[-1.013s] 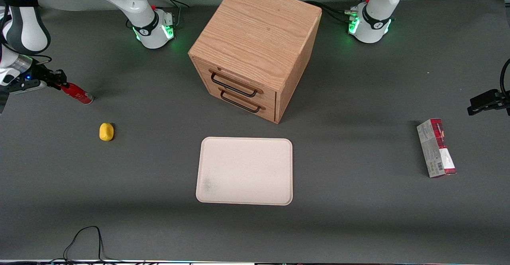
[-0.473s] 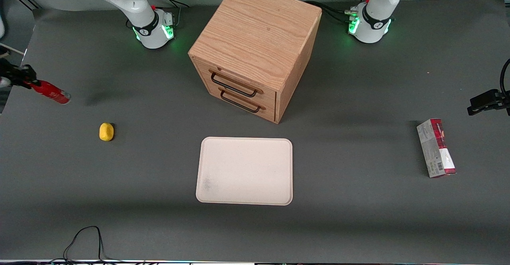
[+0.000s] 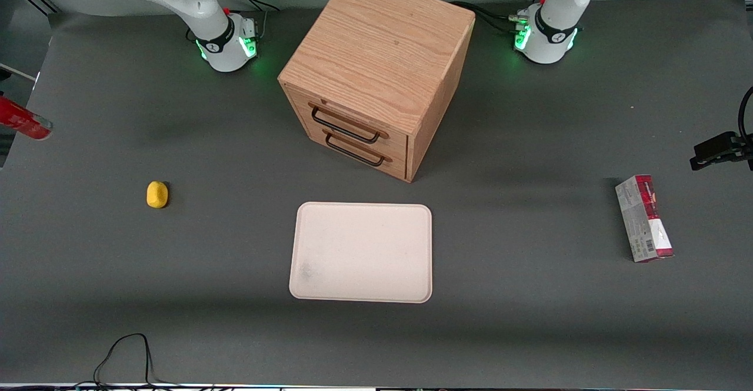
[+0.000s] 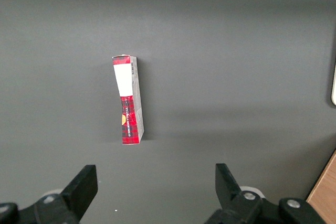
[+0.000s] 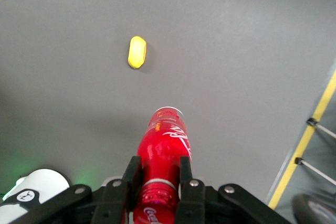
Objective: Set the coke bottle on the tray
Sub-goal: 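Lift the red bottle and carry it toward the cream tray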
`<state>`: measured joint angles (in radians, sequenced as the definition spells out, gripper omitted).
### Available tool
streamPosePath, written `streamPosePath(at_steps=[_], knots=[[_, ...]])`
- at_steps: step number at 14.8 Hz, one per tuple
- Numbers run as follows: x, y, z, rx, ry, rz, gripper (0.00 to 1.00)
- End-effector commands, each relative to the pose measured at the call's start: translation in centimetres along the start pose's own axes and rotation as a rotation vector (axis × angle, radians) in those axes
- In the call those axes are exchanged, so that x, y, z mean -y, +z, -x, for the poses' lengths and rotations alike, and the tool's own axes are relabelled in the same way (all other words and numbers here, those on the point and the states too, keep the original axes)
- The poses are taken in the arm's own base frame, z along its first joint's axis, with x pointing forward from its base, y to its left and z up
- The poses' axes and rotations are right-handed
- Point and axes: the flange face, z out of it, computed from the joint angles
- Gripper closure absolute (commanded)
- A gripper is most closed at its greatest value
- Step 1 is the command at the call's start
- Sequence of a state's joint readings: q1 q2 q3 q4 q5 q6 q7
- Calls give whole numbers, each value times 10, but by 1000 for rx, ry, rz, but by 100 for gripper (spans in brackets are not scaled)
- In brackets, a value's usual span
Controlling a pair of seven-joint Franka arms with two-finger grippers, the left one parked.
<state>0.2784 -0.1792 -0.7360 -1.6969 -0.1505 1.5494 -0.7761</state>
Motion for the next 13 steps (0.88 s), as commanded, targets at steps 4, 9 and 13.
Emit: streamPosePath(at_steps=[4,9,13], knots=[[37,-72,-36,-17,-87,42,100],[121,-70,-166,-49,-226,28,100],[232,-67,-264,-65,-321,79,100]])
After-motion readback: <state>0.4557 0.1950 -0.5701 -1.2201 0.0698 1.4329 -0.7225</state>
